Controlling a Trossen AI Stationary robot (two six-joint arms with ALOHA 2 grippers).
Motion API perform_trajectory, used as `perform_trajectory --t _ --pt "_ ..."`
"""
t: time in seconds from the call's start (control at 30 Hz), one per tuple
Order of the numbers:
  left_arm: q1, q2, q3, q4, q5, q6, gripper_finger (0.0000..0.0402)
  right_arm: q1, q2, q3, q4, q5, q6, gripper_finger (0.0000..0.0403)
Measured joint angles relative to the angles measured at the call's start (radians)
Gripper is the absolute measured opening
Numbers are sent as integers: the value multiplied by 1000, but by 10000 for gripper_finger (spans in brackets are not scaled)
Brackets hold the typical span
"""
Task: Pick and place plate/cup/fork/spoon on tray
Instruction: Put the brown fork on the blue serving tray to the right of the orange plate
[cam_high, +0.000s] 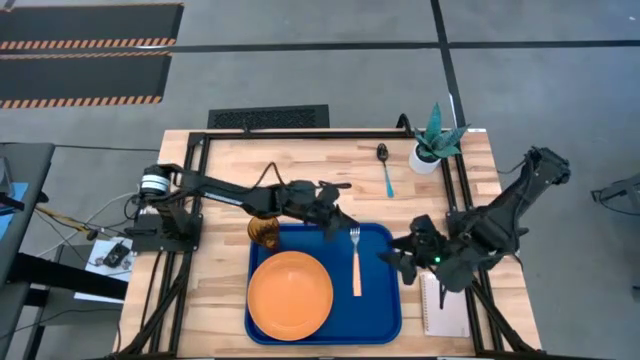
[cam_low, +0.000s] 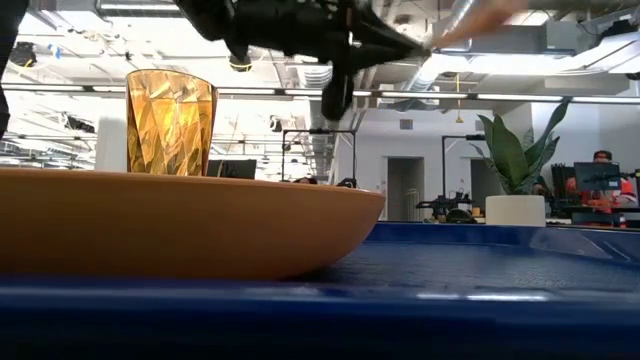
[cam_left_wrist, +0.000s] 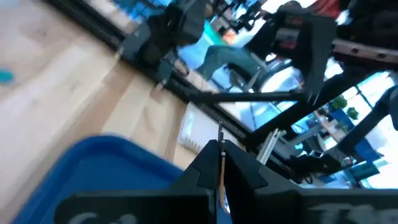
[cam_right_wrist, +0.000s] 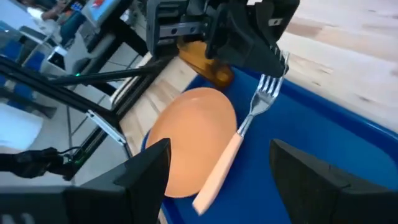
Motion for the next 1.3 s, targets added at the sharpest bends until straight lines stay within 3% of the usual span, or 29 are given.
perform_trajectory --t 0.17,0.3,0.63,0.87,1.17,1.3 --pt "-21 70 1 53 23 -8 0 72 18 -1 -99 43 126 290" --pt "-23 93 1 53 86 78 0 103 46 -1 -115 81 167 290" --pt "-11 115 57 58 -7 114 0 96 78 -2 -108 97 171 290" --pt "-16 253 113 41 37 69 0 110 76 -2 -101 113 172 290" --pt "-16 302 115 57 110 111 0 118 76 -2 -100 116 178 290" --pt "-21 302 115 40 77 47 0 117 76 -2 -103 116 178 290"
